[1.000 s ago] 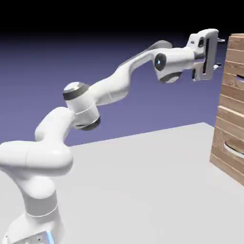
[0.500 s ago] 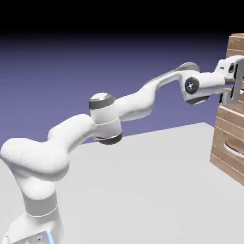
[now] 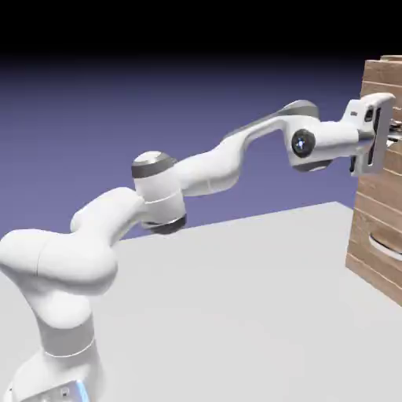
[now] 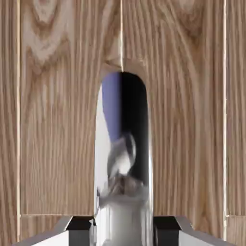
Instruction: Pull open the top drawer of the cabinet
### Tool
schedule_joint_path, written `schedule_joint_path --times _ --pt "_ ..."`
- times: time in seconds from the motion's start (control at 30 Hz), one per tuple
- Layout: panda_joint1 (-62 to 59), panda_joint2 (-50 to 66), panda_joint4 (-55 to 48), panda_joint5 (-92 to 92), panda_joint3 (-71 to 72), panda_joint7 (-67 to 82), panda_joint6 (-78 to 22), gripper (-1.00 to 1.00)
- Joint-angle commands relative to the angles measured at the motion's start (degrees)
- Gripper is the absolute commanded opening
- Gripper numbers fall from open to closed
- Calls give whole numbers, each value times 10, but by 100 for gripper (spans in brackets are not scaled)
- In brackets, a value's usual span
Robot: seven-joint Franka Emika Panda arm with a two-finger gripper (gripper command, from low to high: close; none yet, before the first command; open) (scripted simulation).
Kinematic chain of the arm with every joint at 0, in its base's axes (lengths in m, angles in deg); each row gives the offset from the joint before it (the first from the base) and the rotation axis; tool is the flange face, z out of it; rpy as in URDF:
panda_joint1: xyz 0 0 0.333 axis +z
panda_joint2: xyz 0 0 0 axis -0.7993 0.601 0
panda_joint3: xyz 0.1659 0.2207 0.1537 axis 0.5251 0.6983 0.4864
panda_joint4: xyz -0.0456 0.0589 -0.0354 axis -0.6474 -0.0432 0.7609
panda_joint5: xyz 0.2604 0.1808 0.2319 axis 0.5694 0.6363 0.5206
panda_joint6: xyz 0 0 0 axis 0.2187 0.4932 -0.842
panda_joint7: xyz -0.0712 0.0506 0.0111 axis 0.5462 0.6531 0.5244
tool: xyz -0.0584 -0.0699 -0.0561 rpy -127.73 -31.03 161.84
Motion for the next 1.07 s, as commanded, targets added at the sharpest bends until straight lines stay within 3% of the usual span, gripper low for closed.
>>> schedule_joint_path --times 0.0,0.53,0.63,0.93,0.97,1.03 --pt "12 -1 21 3 -1 6 -8 -100" --pt "224 -17 353 -3 -32 66 -127 -100" --pt "224 -73 385 4 -52 21 -157 -100" --pt "344 -95 557 -31 -78 35 -211 -100" --pt "344 -95 557 -31 -78 35 -211 100" --pt "361 -99 578 -38 -83 36 -216 100"
